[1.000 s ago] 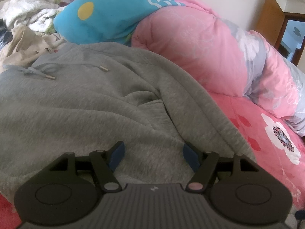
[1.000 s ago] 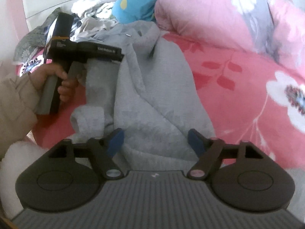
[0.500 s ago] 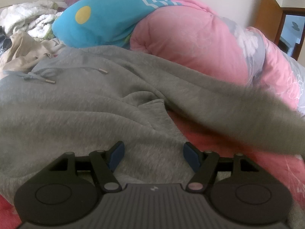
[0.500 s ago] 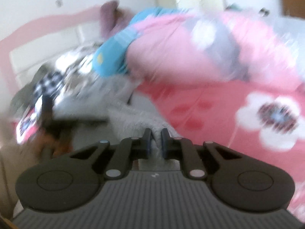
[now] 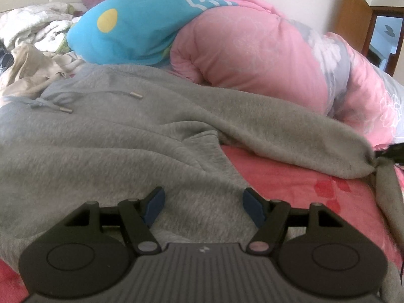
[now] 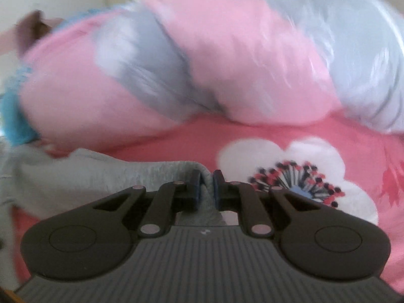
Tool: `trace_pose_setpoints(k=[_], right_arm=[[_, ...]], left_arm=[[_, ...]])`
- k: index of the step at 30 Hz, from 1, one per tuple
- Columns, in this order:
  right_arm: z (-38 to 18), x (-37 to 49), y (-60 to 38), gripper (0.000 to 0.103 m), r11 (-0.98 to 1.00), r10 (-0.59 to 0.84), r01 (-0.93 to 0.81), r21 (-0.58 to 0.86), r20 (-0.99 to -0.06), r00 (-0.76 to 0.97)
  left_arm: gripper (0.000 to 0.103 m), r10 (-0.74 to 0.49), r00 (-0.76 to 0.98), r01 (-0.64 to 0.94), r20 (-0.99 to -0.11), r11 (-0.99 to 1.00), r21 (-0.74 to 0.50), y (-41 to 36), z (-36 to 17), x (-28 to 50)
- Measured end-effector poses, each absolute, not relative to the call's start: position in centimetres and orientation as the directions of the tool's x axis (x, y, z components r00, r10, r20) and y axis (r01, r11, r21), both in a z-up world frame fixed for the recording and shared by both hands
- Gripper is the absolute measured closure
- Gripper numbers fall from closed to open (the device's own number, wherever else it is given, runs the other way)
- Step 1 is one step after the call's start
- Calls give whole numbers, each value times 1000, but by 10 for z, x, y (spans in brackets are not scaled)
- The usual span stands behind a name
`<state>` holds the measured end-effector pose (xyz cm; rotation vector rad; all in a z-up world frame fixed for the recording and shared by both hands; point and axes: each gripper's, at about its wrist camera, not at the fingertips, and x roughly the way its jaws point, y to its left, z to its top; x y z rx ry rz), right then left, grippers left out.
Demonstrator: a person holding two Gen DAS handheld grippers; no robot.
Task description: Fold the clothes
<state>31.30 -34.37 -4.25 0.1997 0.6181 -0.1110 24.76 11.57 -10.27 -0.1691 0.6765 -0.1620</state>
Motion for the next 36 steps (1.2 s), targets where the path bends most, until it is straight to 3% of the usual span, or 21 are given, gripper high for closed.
trace_pose_setpoints(k=[4, 6, 8, 10, 14, 20, 24, 30, 36], right_arm=[[-88, 341, -357, 89, 951, -87, 258, 167, -659, 747], [-93, 337, -359, 78, 942, -119, 291, 167, -644, 755], [-92, 332, -363, 56, 927, -142, 327, 182, -636, 758], [-85, 319, -369, 46, 914, -172, 358, 191, -618, 767], [-60, 284, -386, 46, 890, -243, 414, 192, -569, 786], [-17, 210, -382, 45, 895, -202, 368, 252, -507, 838], [1, 184, -352, 45, 919, -77, 260, 296, -512, 855], [19, 195, -251, 44, 965, 211, -92, 245, -518, 829], [14, 189, -139, 25, 858, 474, -500, 116, -554, 685]], left_arm=[[33, -206, 767, 96, -608, 973, -210, 116, -103, 248], [33, -208, 766, 96, -608, 973, -212, 117, -103, 248], [33, -210, 765, 97, -608, 972, -214, 117, -102, 249], [33, -210, 766, 97, -608, 972, -214, 117, -102, 249], [33, -211, 765, 96, -608, 972, -217, 118, -102, 249], [33, -209, 769, 86, -605, 970, -226, 119, -99, 247], [33, -211, 785, 76, -583, 966, -248, 124, -91, 242], [33, -188, 826, 36, -532, 959, -282, 145, -76, 233], [33, -173, 829, -7, -531, 948, -319, 163, -72, 232]])
